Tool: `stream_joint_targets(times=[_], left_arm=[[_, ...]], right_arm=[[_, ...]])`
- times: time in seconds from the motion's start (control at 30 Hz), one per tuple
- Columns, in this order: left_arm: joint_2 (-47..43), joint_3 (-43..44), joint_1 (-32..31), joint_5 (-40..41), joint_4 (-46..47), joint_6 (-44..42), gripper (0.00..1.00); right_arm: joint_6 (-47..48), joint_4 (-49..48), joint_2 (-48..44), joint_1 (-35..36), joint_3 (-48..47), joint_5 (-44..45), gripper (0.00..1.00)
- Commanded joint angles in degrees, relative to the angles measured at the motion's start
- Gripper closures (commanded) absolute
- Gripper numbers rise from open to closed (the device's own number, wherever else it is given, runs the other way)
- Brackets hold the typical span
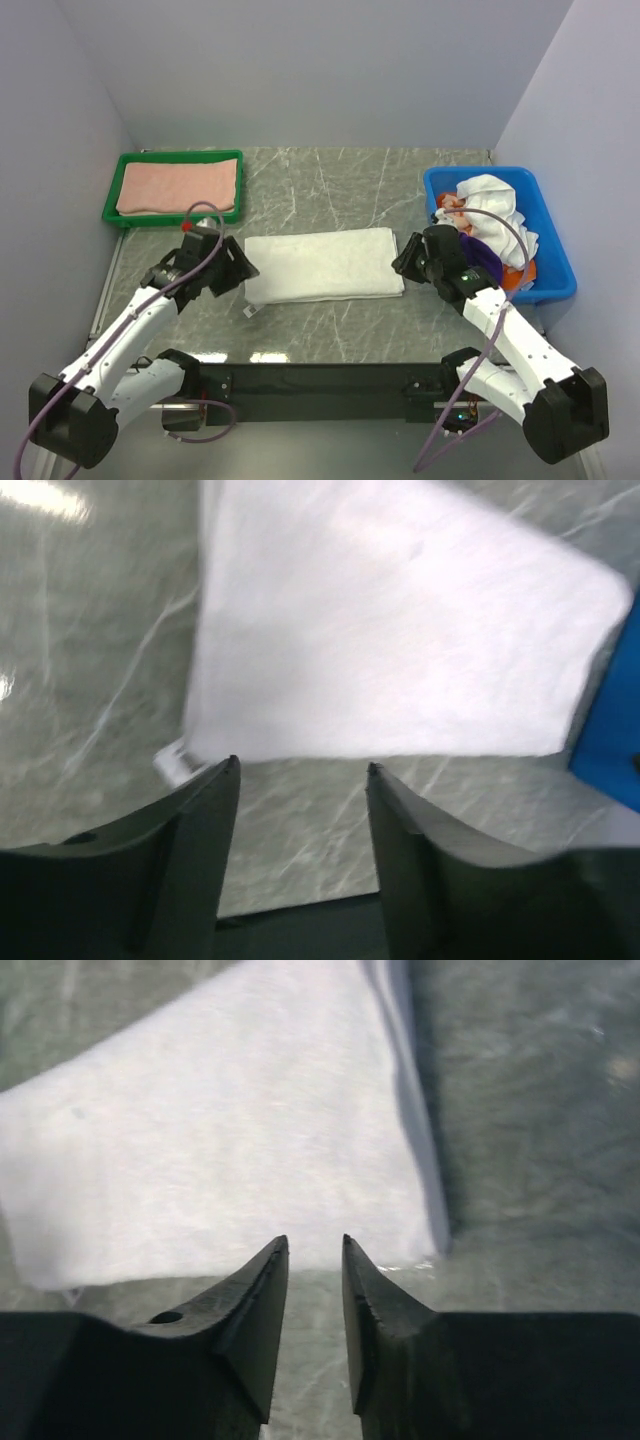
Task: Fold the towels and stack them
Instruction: Fold the towel, then smooth out wrinkles on the folded towel
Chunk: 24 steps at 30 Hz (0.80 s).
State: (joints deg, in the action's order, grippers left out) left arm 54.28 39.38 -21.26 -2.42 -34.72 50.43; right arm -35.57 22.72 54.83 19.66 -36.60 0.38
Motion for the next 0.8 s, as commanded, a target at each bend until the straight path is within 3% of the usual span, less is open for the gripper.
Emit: stream_joint_targets(times=[0.0, 0.2, 0.3, 0.47, 0.57, 0.67, 0.7, 0.77], left_arm=[[2.8, 6.0, -1.2, 1.4, 2.4, -0.9, 0.44], [15.4, 1.8, -3.4, -2.5, 16.8, 2.0, 0.64], [20.8, -1.9, -3.2, 0.7, 18.5, 2.9, 0.76], [24.3, -8.6, -0.5, 0.3, 21.4, 3.3, 0.76], [20.7, -7.9, -0.5, 0.5, 18.7, 2.3, 0.67], [14.6, -4.1, -0.5, 2.1, 13.7, 0.3, 0.43], [13.2, -2.7, -0.5, 2.2, 12.2, -0.3, 0.26], [10.6, 2.2, -0.5, 4.5, 8.5, -2.3, 0.13]], right_arm=[[-2.0, -5.1, 2.6, 0.6, -0.5, -4.5, 0.67], [-6.8, -14.5, 12.6, -0.2, 4.6, -4.7, 0.69], [-8.6, -15.1, 17.5, -1.5, 6.7, -2.8, 0.68], [-9.3, -11.1, 18.7, -2.6, 7.2, 2.3, 0.68], [-6.8, -9.5, 15.5, -2.3, 5.3, 3.4, 0.68], [-1.9, -8.7, 12.2, -0.2, 1.0, 2.2, 0.64], [-0.6, -8.5, 11.9, 0.8, -0.4, 2.2, 0.63], [3.3, -7.9, 12.7, 6.1, -6.1, 2.4, 0.58]])
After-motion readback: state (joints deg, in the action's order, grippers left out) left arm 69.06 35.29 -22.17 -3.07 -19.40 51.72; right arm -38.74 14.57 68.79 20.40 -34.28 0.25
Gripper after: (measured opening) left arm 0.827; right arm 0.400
